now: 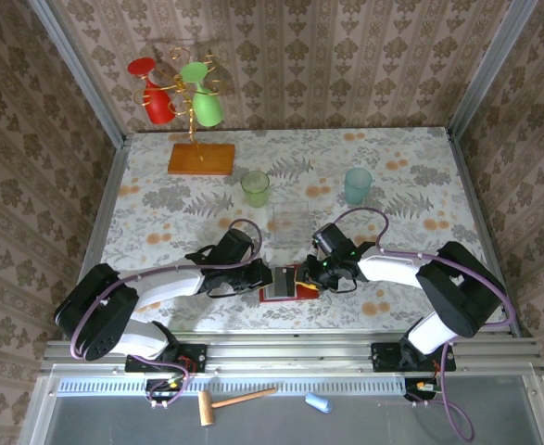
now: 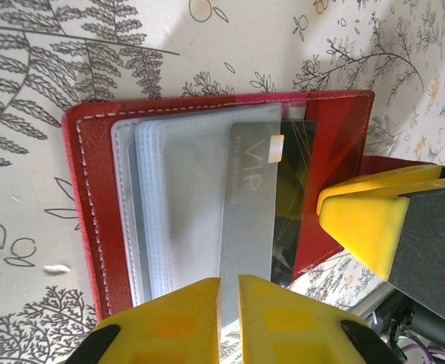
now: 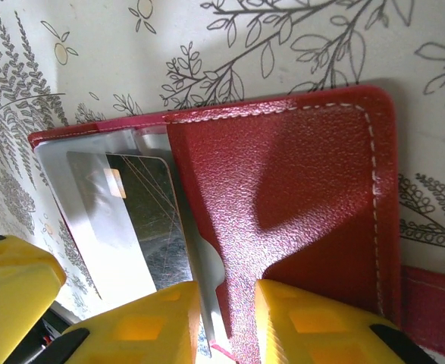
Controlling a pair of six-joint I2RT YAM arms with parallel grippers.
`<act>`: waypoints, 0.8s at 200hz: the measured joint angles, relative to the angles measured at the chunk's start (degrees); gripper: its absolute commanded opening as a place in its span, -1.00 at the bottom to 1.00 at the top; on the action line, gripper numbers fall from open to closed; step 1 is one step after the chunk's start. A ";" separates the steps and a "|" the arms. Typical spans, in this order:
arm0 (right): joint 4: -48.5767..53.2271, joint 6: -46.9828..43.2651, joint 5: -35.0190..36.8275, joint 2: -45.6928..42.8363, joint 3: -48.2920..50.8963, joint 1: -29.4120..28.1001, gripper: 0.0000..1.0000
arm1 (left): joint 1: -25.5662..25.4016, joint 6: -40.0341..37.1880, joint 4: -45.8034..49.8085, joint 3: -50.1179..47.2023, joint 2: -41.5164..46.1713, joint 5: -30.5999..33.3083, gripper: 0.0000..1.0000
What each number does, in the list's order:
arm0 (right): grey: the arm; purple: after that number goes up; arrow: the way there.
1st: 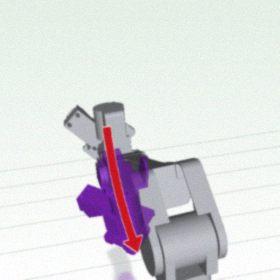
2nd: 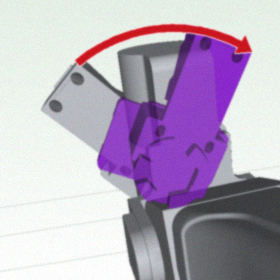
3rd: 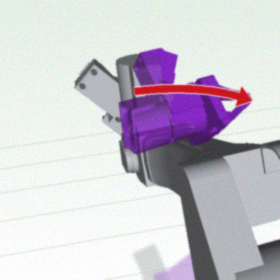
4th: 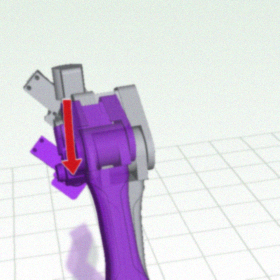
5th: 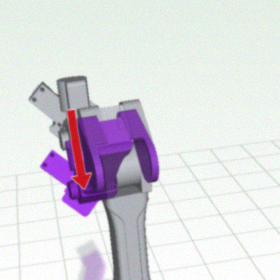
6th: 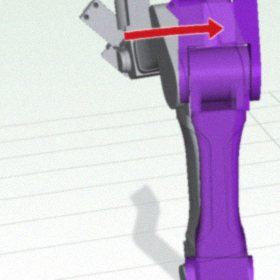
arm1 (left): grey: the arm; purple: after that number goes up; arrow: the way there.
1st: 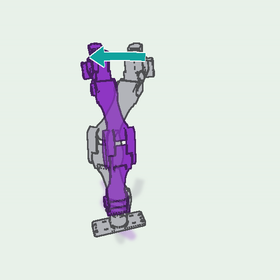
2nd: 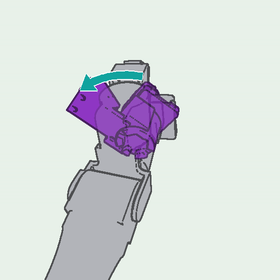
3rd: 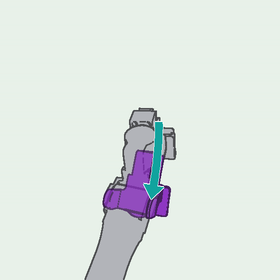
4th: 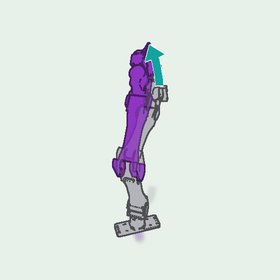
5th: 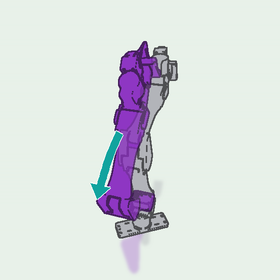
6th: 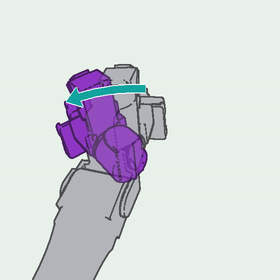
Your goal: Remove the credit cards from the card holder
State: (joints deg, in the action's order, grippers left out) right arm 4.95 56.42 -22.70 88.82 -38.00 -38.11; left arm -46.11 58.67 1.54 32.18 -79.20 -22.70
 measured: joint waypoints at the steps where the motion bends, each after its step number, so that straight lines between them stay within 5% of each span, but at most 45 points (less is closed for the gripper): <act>1: 0.00 0.07 0.00 -0.02 0.00 -0.04 -0.50 | 0.00 -0.02 0.00 0.00 -0.02 0.00 -0.72; 160: -5.46 1.01 -1.75 -0.42 0.26 -0.39 -0.50 | -0.70 -0.46 -1.99 0.04 -4.48 -2.10 -0.77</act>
State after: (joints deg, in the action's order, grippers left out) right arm -0.51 57.43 -24.45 88.40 -37.74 -38.50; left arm -46.81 58.22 -0.45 32.23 -83.68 -24.80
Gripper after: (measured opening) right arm 0.249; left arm 0.118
